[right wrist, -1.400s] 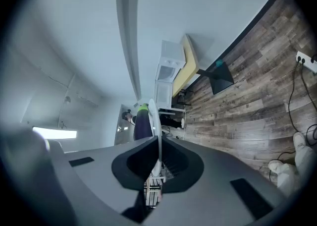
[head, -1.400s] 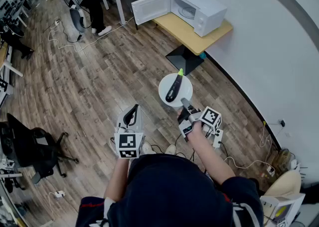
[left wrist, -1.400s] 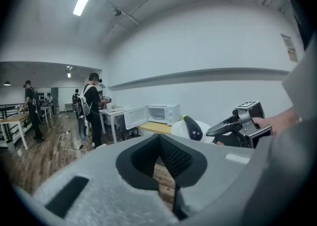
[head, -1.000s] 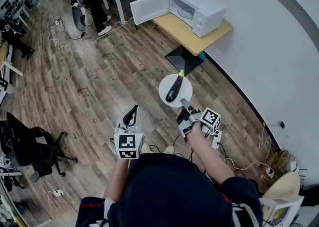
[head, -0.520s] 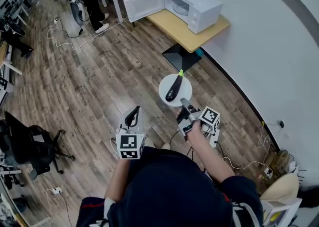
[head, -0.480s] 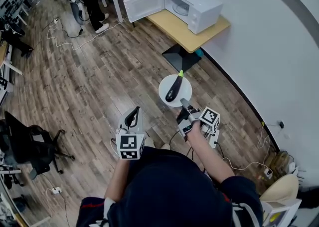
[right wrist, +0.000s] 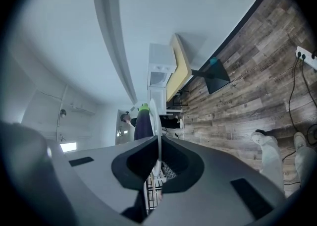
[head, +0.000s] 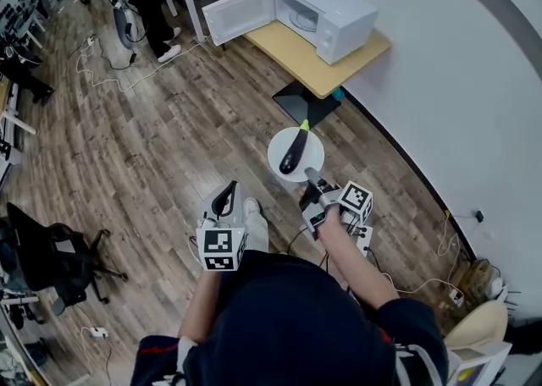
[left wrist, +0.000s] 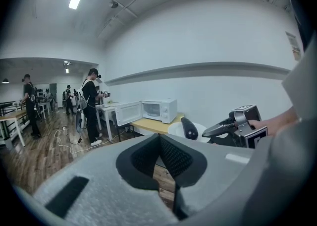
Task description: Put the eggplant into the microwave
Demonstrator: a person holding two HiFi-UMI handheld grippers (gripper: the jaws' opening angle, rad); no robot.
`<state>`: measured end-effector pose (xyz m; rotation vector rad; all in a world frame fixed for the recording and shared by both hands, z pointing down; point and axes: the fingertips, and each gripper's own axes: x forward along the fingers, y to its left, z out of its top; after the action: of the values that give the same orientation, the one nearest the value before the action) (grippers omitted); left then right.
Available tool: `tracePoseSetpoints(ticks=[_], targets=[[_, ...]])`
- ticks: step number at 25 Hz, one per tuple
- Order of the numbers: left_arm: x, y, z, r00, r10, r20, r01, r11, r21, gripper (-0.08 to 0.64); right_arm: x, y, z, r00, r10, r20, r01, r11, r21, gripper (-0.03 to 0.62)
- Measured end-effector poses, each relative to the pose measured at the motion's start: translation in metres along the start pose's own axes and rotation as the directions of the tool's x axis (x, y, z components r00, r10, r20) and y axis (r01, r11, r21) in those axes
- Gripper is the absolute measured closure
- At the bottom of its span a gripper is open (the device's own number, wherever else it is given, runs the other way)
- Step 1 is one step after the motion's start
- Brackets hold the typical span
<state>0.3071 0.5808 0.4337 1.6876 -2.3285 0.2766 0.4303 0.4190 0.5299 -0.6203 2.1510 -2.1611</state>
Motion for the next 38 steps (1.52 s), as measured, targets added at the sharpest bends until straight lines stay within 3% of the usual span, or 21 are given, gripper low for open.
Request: tracePoseSetpoints(ticks=[10,17,21,38], targets=[[0.071,0.049,0.022,1.000,-0.027,-0.013,0.027,1.000,-0.003,0.545,0.075,0.014,0.029,1.000,-0.014,-0.002,0.014,1.000,0.011,0.572],[0.129,0.095,0.056,0.998,-0.059,0.002,0.059,0.998,0.027,0.545,0.138,0.040,0.050,1.000,-0.005,0.024,0.004,1.000,0.017,0.571],[0.157,0.123,0.071,0.997,-0.078,0.009,0.078,0.996,0.033,0.545,0.170,0.046,0.057,0.999,-0.039,0.035,0.038,0.999,0.024,0.571],[0.228,0.230,0.077,0.997,-0.074,0.015,0.073,0.997,0.015,0.545,0.279,0.069,0.070,0.995,-0.066,0.073,0.067,0.998,-0.005,0.571]])
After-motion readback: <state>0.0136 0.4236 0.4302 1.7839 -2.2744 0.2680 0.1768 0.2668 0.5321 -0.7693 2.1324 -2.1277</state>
